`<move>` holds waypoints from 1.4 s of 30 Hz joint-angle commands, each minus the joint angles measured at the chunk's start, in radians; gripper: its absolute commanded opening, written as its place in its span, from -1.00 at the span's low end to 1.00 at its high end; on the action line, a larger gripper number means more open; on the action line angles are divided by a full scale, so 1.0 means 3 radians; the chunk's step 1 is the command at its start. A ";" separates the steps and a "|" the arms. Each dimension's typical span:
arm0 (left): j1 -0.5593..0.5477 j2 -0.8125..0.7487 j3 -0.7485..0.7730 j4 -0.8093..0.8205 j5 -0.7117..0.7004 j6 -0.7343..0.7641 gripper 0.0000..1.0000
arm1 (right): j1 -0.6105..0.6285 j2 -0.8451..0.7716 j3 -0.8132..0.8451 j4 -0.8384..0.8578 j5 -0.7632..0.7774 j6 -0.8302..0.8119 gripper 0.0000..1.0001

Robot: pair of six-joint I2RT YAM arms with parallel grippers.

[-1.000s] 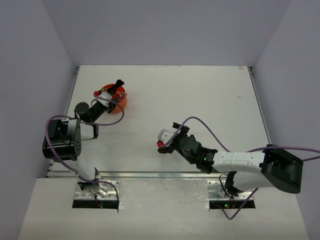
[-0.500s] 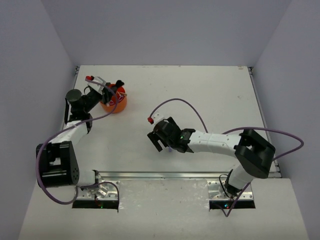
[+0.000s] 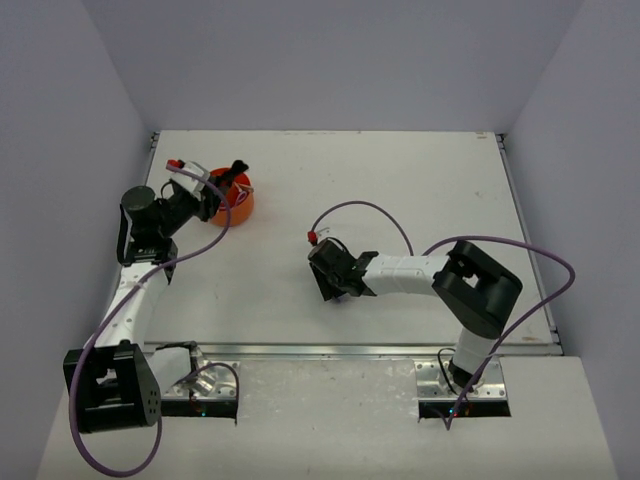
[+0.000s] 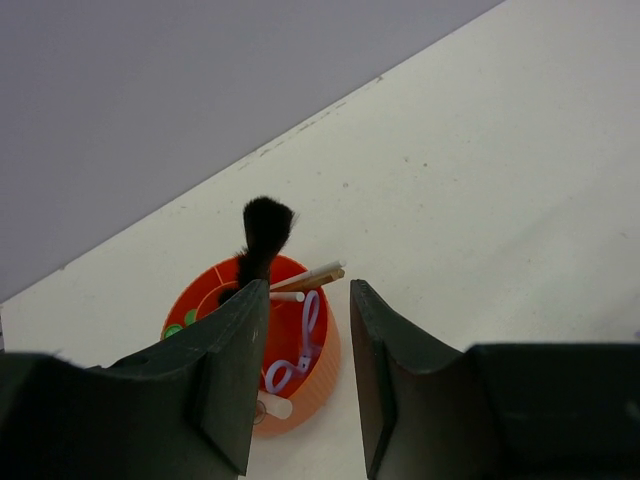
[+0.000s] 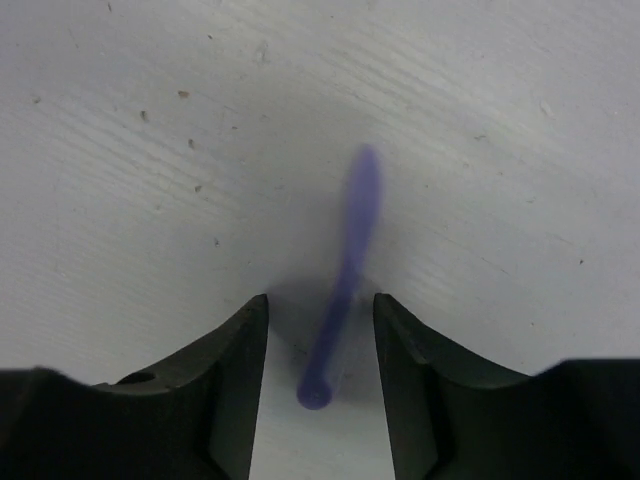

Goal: Organize the makeup

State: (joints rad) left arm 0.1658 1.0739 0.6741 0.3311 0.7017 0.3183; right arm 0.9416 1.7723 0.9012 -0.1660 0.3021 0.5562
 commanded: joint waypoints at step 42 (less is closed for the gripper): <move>0.0025 -0.0545 0.0044 -0.0940 0.0852 -0.0166 -0.03 | -0.0051 -0.0495 0.0081 -0.0321 -0.0352 -0.0474 0.82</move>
State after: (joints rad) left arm 0.1658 0.9113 0.6640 0.0380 0.9369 0.2813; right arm 0.9424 1.5679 0.8656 -0.1318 0.2447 0.3500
